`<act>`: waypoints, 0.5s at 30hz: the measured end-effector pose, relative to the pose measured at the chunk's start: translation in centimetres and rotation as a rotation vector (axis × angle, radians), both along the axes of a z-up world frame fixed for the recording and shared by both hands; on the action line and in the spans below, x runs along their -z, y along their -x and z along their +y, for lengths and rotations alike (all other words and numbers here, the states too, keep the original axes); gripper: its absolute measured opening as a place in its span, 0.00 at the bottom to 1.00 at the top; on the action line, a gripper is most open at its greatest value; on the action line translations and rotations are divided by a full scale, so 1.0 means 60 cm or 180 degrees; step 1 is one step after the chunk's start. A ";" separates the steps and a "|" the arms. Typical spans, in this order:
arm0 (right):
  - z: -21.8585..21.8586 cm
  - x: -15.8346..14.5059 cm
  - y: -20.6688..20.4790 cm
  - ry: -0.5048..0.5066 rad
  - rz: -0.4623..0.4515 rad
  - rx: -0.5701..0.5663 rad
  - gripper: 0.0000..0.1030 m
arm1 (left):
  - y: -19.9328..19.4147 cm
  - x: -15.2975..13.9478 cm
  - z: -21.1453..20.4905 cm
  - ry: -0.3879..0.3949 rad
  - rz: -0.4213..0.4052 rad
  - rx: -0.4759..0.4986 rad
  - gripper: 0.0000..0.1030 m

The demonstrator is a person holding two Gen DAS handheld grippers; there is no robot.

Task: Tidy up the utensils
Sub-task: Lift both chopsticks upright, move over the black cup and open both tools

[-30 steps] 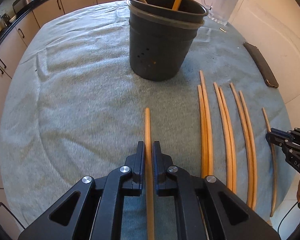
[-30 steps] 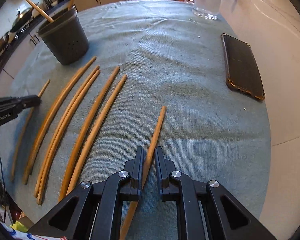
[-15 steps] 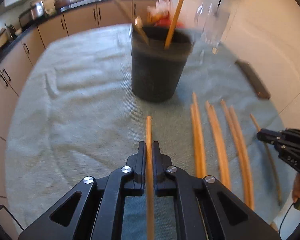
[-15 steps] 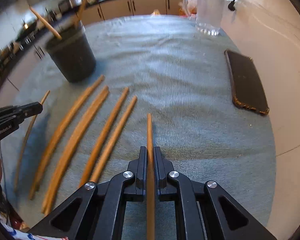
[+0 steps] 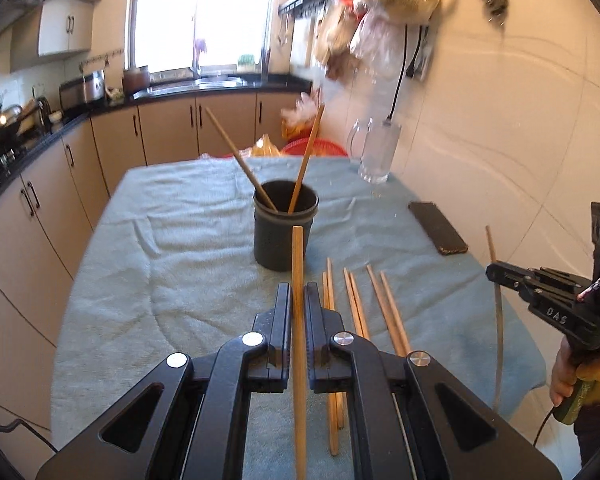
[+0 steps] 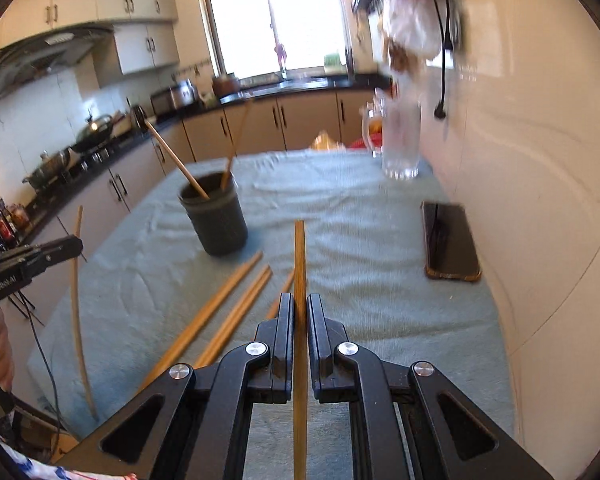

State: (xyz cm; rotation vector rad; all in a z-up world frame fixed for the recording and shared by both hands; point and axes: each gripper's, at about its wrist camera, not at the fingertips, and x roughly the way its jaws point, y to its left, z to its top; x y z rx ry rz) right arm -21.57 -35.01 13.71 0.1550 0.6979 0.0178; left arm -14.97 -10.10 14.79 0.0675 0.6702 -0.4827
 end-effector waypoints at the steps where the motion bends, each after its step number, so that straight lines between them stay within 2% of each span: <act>1: 0.003 -0.009 0.009 -0.0008 -0.0056 -0.0005 0.06 | 0.009 -0.005 0.002 0.0003 -0.0044 -0.0008 0.05; 9: 0.022 -0.040 0.054 -0.0003 -0.0287 -0.0047 0.06 | 0.062 -0.033 0.022 0.0145 -0.0201 0.0016 0.05; 15: 0.032 -0.055 0.069 0.0029 -0.0402 -0.0067 0.06 | 0.104 -0.057 0.034 0.0167 -0.0463 0.0048 0.05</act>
